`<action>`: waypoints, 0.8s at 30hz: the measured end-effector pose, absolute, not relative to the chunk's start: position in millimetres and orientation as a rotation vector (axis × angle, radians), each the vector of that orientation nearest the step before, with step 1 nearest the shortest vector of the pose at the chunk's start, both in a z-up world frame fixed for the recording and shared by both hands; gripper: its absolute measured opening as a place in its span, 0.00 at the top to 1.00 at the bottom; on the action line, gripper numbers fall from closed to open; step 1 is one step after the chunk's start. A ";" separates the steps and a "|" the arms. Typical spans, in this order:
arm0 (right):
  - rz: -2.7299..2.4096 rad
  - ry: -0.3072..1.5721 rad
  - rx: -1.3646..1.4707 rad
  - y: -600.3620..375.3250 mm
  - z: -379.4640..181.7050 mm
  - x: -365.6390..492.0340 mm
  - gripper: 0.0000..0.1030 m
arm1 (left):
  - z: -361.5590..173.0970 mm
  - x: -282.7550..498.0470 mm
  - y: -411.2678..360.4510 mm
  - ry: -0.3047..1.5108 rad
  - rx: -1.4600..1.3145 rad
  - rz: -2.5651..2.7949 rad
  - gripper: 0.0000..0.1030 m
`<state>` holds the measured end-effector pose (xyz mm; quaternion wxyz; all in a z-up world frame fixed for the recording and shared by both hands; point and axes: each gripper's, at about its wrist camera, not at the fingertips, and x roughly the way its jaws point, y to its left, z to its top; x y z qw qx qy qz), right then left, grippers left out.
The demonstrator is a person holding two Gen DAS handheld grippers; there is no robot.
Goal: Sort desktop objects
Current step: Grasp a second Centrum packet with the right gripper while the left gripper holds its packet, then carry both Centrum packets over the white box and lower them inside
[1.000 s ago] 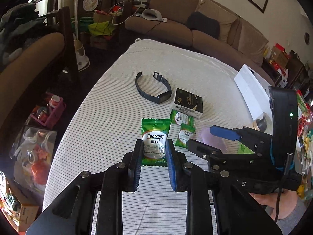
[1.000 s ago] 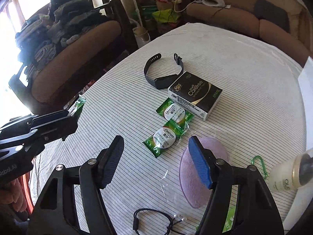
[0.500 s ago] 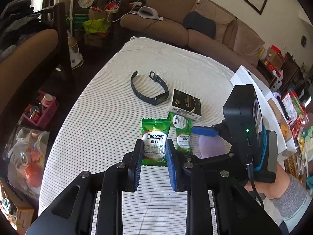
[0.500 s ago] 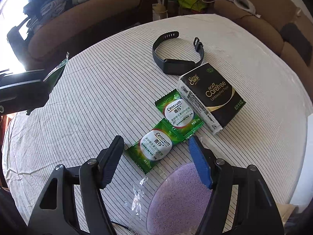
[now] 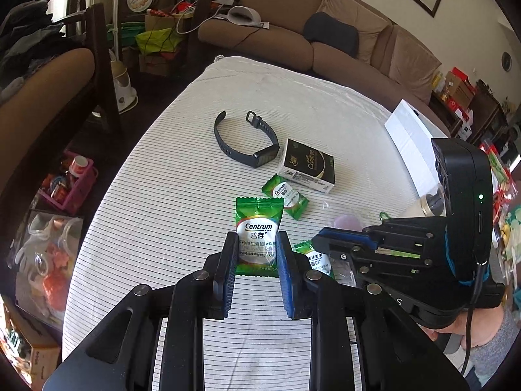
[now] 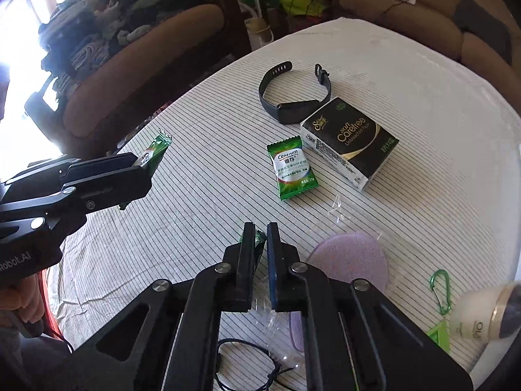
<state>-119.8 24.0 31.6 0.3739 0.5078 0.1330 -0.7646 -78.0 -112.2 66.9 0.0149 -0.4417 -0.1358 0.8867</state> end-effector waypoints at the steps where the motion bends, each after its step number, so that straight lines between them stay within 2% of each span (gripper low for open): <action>1: -1.962 0.341 1.296 25.1 32.4 -116.9 0.84 | 67.7 -77.6 -111.4 -0.419 -1.372 2.760 0.78; 4: -1.992 0.417 1.281 17.4 27.4 -106.6 0.42 | 68.6 -76.6 -109.4 -0.403 -1.371 2.761 0.78; 12: -2.043 0.597 1.243 -4.8 8.4 -69.9 0.43 | 66.1 -78.1 -108.8 -0.387 -1.394 2.766 0.78; 13: -2.040 0.583 1.241 -5.2 7.7 -68.4 0.46 | 65.5 -78.7 -110.6 -0.400 -1.395 2.760 0.78; 15: -2.034 0.566 1.226 -5.7 8.0 -65.9 0.60 | 65.2 -79.1 -113.4 -0.418 -1.400 2.759 0.78; 16: -2.038 0.559 1.222 -4.9 8.5 -65.9 0.73 | 65.4 -79.0 -114.6 -0.423 -1.400 2.760 0.78; 24: -2.031 0.321 1.251 23.2 24.2 -80.8 0.92 | 69.4 -76.1 -119.8 -0.479 -1.373 2.749 0.78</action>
